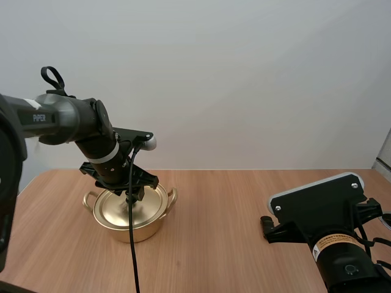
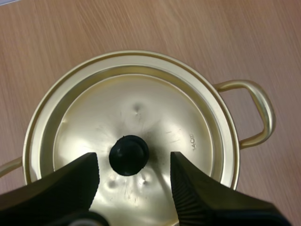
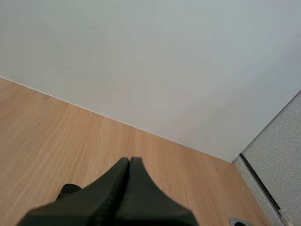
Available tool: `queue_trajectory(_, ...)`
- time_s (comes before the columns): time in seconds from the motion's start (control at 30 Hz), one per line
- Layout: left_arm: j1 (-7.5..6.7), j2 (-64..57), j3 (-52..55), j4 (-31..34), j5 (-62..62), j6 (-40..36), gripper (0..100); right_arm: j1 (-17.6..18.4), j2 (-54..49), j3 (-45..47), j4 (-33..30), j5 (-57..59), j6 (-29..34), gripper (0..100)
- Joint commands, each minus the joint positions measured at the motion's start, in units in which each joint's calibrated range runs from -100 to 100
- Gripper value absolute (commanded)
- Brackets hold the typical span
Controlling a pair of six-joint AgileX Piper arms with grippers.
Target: Open the pot, put the car inside, and close it
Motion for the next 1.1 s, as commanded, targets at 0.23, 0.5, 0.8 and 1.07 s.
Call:
queue_trajectory(0.23,0.02,1.6,-0.1,-0.3,0.6,0.1,75,0.0,0.0,-0.1,0.0,0.1,0.0,0)
queue_trajectory(0.5,0.02,1.8,-0.1,-0.3,0.6,0.4,72,0.0,0.0,-0.1,0.0,0.1,0.0,0)
queue_trajectory(0.8,0.02,1.8,-0.1,2.1,-0.2,0.4,0,0.0,0.0,-0.1,0.0,0.1,0.0,0)
queue_trajectory(1.07,0.02,1.8,-0.1,2.2,-1.5,0.2,0,0.0,0.0,-0.1,0.0,0.1,0.0,0)
